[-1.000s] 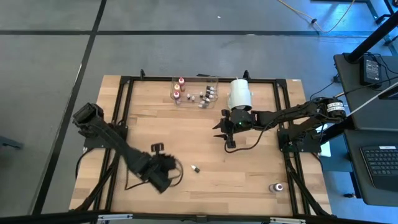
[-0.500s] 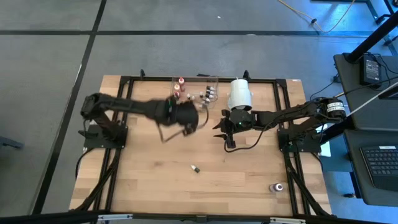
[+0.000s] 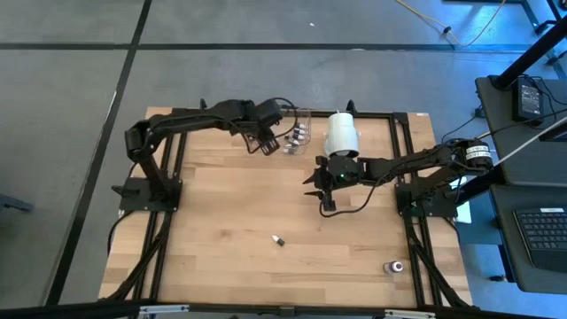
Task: Pick & Place food coloring
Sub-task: Put the blue food coloring bottle into the transparent bin, then put the green food coloring bottle into the transparent bin
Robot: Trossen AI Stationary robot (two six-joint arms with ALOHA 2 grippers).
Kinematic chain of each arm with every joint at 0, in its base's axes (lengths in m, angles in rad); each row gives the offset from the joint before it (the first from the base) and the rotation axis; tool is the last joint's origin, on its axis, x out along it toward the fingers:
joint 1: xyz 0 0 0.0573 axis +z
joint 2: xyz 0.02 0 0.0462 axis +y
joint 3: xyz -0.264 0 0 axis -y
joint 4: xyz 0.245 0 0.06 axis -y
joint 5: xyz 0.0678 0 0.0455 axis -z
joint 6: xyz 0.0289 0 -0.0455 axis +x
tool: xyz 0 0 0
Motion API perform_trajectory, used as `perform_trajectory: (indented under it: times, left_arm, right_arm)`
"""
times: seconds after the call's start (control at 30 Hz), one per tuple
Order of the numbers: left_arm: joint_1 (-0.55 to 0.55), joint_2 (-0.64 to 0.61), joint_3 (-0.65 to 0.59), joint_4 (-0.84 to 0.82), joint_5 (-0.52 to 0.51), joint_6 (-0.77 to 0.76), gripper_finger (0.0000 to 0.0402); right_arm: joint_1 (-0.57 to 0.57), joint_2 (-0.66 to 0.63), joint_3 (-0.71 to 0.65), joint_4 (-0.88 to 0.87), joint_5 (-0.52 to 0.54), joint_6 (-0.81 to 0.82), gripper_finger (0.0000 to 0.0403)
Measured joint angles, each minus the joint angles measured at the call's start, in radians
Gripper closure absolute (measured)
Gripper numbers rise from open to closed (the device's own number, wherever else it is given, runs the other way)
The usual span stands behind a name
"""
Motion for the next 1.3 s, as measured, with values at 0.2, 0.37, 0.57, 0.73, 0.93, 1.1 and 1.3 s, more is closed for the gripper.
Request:
perform_trajectory:
  times: [0.2,0.37,0.57,0.73,0.93,1.1,1.3]
  left_arm:
    - [0.029,0.047,0.0,-0.039,0.007,-0.013,0.0287]
    - [0.035,0.107,0.0,-0.043,0.027,-0.017,0.0287]
    - [0.038,0.147,0.0,-0.049,0.029,-0.017,0.0266]
    - [0.039,0.151,0.0,-0.048,0.025,-0.014,0.0253]
    - [0.039,0.151,0.0,-0.05,0.024,-0.003,0.0257]
    - [0.039,0.122,0.038,-0.116,0.025,0.009,0.0259]
    - [0.025,0.002,0.06,-0.122,0.017,0.008,0.0259]
  right_arm:
    - [0.0,0.0,0.0,0.0,0.0,0.0,0.023]
    - [0.0,0.0,0.0,-0.001,0.0,0.0,0.023]
    - [0.0,0.0,0.0,-0.002,0.0,0.0,0.023]
    - [0.0,0.0,0.0,-0.002,0.0,0.0,0.023]
    - [0.0,0.0,0.0,-0.002,0.0,0.0,0.023]
    - [0.0,0.0,0.0,-0.002,0.0,0.0,0.023]
    - [0.0,0.0,0.0,-0.002,0.0,0.0,0.023]
